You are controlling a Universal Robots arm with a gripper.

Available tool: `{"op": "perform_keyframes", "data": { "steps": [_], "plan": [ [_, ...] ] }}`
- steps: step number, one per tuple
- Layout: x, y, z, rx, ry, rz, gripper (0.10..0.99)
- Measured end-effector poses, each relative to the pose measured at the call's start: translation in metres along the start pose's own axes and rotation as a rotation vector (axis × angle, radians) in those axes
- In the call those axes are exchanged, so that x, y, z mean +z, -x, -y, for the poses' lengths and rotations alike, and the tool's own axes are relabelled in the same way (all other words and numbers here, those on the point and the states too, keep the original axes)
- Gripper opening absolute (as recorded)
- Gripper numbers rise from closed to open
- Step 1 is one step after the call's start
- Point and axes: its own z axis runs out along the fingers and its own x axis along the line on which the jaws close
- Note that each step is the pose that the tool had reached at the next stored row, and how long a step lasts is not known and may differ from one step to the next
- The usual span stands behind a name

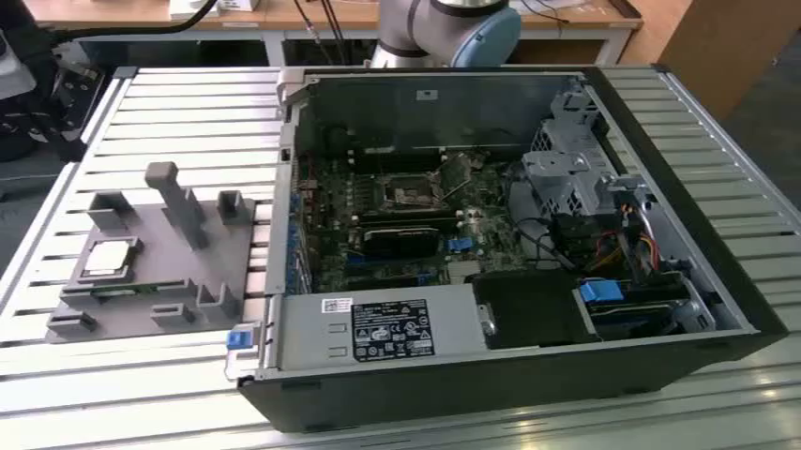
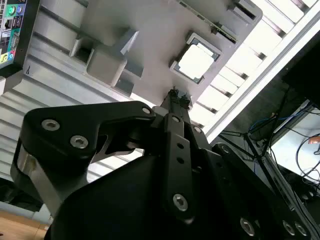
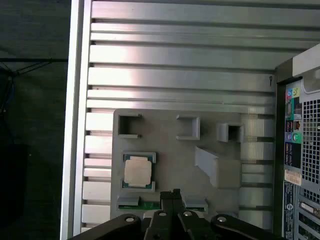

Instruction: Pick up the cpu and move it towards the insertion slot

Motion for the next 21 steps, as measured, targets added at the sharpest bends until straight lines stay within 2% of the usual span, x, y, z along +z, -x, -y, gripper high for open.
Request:
{"op": "perform_keyframes", "data": {
  "steps": [5,14,21],
  "plan": [
    [0.0000,-0.0006,0.0000,0.000,0.000,-0.0001,0.106],
    [0.0004,-0.0097,-0.0002,0.000,0.000,0.0000,0.106],
    [0.0028,-0.0115,-0.0001,0.000,0.000,-0.0001,0.106]
  ]
}}
